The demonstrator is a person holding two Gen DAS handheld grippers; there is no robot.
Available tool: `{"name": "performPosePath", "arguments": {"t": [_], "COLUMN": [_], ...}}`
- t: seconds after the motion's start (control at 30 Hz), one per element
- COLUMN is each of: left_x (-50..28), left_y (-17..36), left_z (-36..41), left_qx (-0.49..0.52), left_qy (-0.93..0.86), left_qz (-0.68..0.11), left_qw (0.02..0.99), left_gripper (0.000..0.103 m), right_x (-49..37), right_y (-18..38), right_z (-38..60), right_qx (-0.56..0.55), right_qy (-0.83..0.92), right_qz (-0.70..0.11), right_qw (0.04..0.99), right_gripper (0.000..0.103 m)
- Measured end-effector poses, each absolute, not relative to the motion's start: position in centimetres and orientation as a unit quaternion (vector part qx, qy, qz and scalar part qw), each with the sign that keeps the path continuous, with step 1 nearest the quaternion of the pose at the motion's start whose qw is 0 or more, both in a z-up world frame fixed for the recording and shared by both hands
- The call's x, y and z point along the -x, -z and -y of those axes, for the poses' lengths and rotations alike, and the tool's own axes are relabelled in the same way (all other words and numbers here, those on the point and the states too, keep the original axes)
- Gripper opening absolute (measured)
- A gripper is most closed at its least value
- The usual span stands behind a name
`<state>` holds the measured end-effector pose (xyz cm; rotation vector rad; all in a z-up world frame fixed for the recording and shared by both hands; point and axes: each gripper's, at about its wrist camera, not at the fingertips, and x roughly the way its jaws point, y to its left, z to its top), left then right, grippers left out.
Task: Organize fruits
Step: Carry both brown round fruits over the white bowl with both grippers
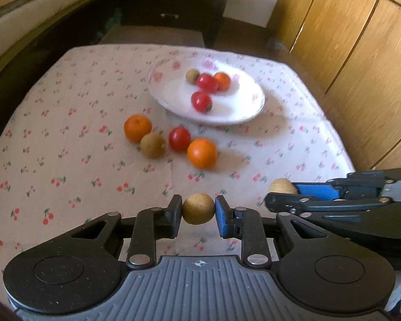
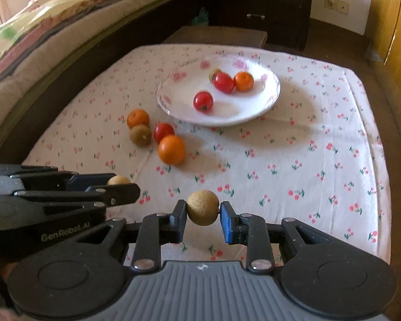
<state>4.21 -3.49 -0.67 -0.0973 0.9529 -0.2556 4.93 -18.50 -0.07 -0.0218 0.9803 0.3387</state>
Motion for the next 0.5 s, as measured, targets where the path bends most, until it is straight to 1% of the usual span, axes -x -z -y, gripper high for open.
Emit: {"name": "performPosePath", "arguments": {"t": [0.5], "left_x": [-8.3], "left_y": [-1.1], "left_z": [3.6], "left_qx": [0.062], "left_qy": [0.117], "left_qz": [-0.436], "left_qw": [0.890], "left_gripper": [0.034], "right_x": [-8.9], "right_y": [-1.4], "right_z": [18.7], "right_qx": [-0.023], "right_qy": [-0.151], "right_qz": [-0.452], "right_qw": [0.879], "right_gripper": [0.029]}}
